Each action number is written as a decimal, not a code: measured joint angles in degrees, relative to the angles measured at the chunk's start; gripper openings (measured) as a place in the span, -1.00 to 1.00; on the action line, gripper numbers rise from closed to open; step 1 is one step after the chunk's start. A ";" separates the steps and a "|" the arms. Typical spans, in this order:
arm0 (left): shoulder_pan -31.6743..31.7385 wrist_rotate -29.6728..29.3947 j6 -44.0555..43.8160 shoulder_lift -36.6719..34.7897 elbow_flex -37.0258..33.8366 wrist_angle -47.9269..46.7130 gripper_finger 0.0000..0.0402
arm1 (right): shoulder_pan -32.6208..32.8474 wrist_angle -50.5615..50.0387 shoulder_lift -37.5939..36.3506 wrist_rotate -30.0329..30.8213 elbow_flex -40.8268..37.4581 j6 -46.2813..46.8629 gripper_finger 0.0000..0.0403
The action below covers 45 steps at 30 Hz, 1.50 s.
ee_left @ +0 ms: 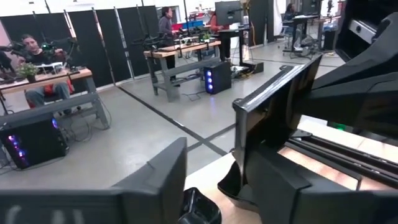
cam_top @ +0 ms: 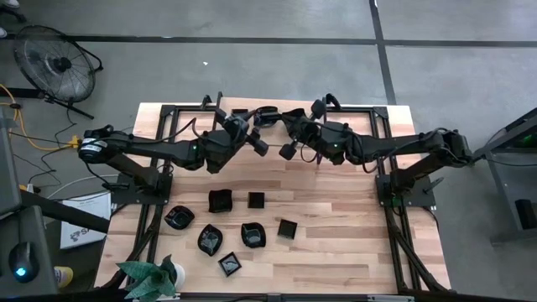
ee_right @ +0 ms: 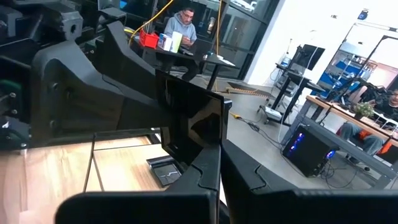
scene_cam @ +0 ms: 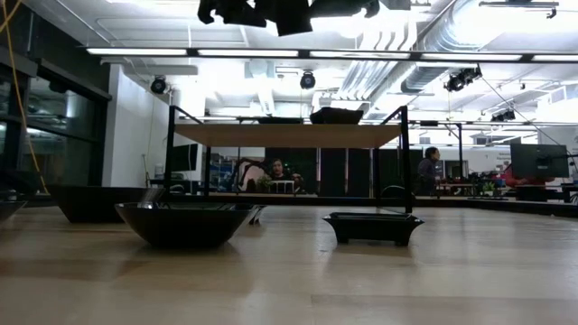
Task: Pick & Place Mini shaped plates
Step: Stack the square-shaped plate on the square-shaped plate
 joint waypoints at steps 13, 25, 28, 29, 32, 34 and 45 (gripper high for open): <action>-0.02 2.24 -1.75 0.00 0.00 0.01 -0.82 | 0.02 0.04 0.00 0.12 0.00 -0.02 -1.00; -0.02 3.23 -1.86 0.00 -0.02 0.00 -0.99 | 0.00 -0.06 0.02 -0.28 -0.01 -0.02 -0.98; 0.01 2.45 -1.75 -0.01 -0.04 -0.04 -0.99 | 0.00 -0.79 0.02 -0.61 -0.02 -0.09 -0.90; 0.02 2.40 -1.73 -0.02 -0.04 -0.04 -1.00 | 0.00 -0.90 0.02 -1.36 -0.02 -0.13 -0.86; 0.02 1.82 -1.73 -0.02 -0.04 -0.15 -1.00 | -0.02 -1.34 0.02 -2.66 -0.02 -0.13 -0.71; 0.02 1.65 -1.71 -0.02 -0.04 -0.20 -1.00 | 0.00 -1.41 0.02 -2.61 -0.02 -0.04 -0.59; 2.43 -0.21 -4.81 -3.04 -0.09 -6.18 -1.00 | 0.00 -3.92 -1.82 4.00 -0.04 2.14 -0.04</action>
